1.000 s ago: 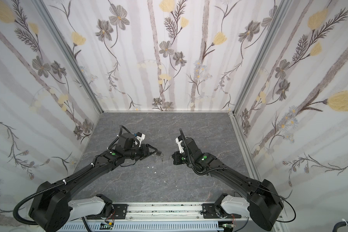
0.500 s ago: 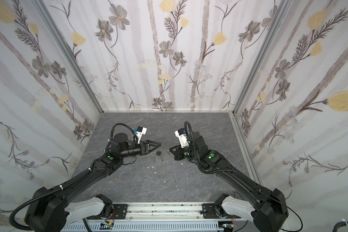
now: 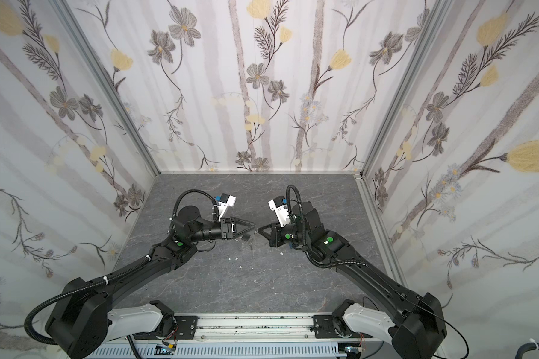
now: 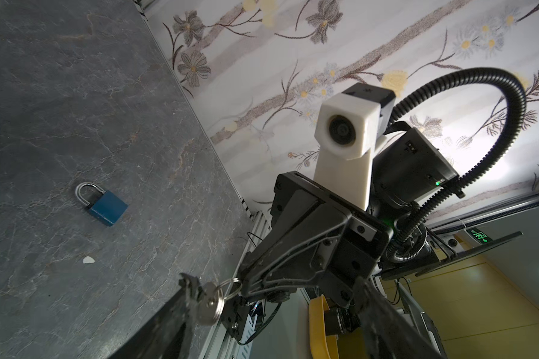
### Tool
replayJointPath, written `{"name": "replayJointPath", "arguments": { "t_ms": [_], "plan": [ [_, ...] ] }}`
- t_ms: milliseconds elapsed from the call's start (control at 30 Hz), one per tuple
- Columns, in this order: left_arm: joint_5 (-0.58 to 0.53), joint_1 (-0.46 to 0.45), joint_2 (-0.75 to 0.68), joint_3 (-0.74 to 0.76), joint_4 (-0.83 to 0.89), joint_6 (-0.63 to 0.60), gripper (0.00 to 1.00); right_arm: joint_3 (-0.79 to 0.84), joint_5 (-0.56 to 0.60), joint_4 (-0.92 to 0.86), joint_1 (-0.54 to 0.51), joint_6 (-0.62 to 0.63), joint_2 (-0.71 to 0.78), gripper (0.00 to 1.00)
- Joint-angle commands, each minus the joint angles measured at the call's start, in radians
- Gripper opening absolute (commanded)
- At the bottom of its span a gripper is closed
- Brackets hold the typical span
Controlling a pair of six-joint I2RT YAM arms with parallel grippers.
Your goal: Unlock with the key
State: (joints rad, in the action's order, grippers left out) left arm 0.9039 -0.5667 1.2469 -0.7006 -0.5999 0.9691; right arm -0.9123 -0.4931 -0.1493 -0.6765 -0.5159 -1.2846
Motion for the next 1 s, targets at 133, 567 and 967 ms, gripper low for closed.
{"name": "replayJointPath", "arguments": {
  "t_ms": [133,567,967],
  "plan": [
    [0.021,-0.017,0.009,-0.008,-0.063,0.014,0.77,-0.007,-0.047,0.082,0.004,-0.018,0.005,0.00],
    [0.030,-0.026,0.035,-0.006,-0.061,0.011,0.56,0.018,-0.048,0.111,0.030,-0.044,0.037,0.00],
    [0.025,-0.029,0.024,0.014,-0.036,-0.001,0.34,0.044,-0.044,0.131,0.053,-0.063,0.065,0.00]
  ]
}}
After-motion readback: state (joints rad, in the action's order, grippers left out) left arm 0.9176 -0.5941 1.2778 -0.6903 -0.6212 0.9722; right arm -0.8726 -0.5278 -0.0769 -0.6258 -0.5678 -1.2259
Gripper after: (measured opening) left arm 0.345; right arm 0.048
